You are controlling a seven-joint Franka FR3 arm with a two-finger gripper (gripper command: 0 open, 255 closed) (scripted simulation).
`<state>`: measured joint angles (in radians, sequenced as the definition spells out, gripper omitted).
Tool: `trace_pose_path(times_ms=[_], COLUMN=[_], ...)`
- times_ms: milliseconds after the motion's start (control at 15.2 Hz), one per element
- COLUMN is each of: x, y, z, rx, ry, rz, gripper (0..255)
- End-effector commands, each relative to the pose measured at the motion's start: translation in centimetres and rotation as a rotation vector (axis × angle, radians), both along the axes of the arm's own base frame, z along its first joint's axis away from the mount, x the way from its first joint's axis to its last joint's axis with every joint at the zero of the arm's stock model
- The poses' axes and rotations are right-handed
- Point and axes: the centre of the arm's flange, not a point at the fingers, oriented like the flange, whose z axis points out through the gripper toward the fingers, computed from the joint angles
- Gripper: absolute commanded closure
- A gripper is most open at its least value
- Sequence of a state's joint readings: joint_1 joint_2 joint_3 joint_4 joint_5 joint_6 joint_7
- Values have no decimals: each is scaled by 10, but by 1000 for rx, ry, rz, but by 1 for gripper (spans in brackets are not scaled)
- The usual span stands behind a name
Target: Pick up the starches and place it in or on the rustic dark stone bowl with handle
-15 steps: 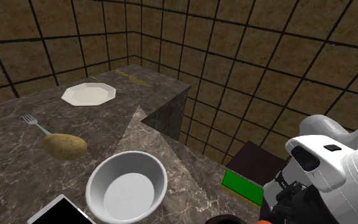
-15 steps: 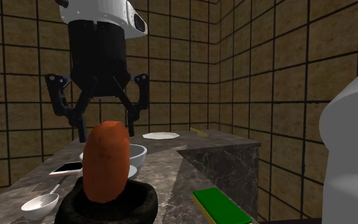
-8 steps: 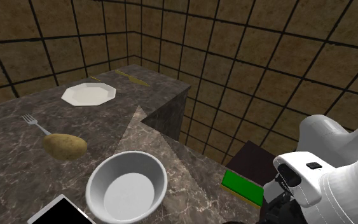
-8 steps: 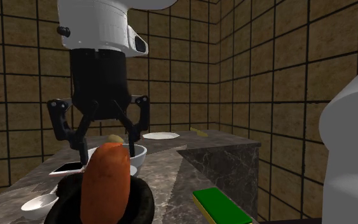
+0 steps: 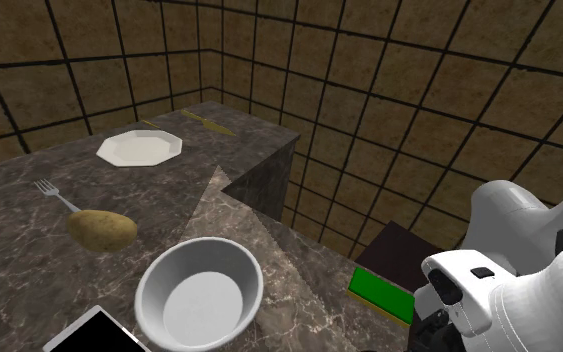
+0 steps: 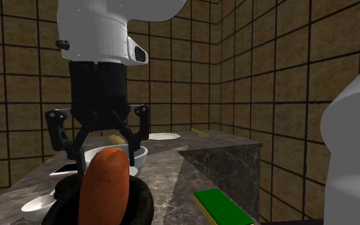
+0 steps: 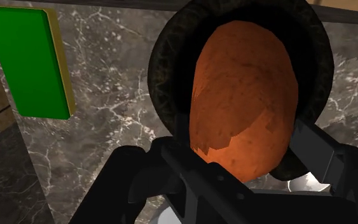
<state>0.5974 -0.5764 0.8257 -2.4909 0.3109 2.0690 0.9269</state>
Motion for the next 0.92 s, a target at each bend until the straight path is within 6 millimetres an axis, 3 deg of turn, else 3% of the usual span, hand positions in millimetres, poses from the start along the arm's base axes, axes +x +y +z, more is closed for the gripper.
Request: trace_pose_path(times_ms=[0,132,198,528,792,858], x=[0,0,0,0,-7,-7], y=[-1,-1,0,-1,1,1], z=[-5,-5,-5,-5,45,45], rx=[-12,-12,-12,-12,-12,-12], ry=[5,5,6,5,5,5], rz=[0,0,0,0,0,0], gripper=[255,255,0,0,0,0])
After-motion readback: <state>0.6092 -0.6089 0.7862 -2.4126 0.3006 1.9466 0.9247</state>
